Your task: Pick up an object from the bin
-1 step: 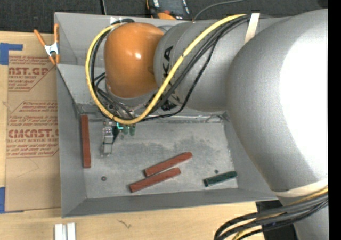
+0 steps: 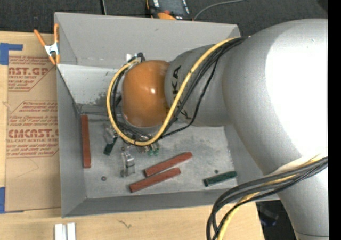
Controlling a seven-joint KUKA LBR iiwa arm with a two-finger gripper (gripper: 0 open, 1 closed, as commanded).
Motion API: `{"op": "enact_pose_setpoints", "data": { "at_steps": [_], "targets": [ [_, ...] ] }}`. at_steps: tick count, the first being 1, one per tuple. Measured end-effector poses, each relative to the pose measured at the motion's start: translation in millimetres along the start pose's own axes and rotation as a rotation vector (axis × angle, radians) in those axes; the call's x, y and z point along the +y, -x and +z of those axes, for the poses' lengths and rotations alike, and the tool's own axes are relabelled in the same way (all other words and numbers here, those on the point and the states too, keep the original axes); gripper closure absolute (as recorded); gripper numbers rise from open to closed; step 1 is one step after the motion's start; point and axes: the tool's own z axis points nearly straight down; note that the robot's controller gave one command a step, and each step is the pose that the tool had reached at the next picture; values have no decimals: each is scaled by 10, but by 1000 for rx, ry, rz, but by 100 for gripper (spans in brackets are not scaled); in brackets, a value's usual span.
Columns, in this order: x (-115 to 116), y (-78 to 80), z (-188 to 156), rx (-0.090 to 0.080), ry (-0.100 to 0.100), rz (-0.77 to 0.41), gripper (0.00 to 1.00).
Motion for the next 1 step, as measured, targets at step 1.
{"op": "enact_pose_setpoints", "data": {
  "at_steps": [1],
  "targets": [
    [5,32,-37,-10,2,1,100]
  ]
}}
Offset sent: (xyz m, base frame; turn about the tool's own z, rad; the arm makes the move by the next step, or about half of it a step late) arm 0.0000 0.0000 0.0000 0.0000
